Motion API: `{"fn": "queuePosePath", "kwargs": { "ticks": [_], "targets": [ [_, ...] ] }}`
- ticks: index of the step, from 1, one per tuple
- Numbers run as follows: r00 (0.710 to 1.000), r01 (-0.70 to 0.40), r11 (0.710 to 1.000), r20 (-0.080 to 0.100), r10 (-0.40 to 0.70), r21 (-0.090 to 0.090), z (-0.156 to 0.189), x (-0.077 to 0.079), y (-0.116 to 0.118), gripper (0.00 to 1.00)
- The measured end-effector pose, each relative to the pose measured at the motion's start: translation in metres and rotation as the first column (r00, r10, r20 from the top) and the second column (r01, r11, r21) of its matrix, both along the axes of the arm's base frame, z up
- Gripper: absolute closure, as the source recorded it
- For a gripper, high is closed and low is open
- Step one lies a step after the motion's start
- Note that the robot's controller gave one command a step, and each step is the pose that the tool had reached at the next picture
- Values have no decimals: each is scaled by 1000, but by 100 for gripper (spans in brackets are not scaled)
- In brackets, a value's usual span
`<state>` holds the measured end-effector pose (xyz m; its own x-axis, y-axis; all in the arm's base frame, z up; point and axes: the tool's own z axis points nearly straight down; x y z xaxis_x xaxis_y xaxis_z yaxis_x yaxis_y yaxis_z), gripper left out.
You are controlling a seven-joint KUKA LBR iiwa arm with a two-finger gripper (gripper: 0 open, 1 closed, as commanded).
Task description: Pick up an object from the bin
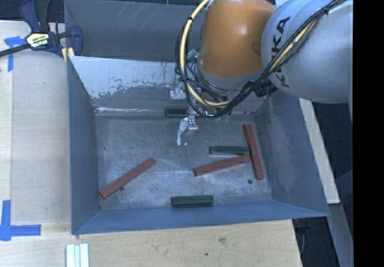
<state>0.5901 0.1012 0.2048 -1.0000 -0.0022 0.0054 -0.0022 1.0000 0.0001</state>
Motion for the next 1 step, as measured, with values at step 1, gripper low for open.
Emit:
{"fn": "queuePosePath", "kwargs": {
  "ticks": [1],
  "targets": [
    [1000,2,1000,8,-2,1,5,2,0,0]
  ]
}}
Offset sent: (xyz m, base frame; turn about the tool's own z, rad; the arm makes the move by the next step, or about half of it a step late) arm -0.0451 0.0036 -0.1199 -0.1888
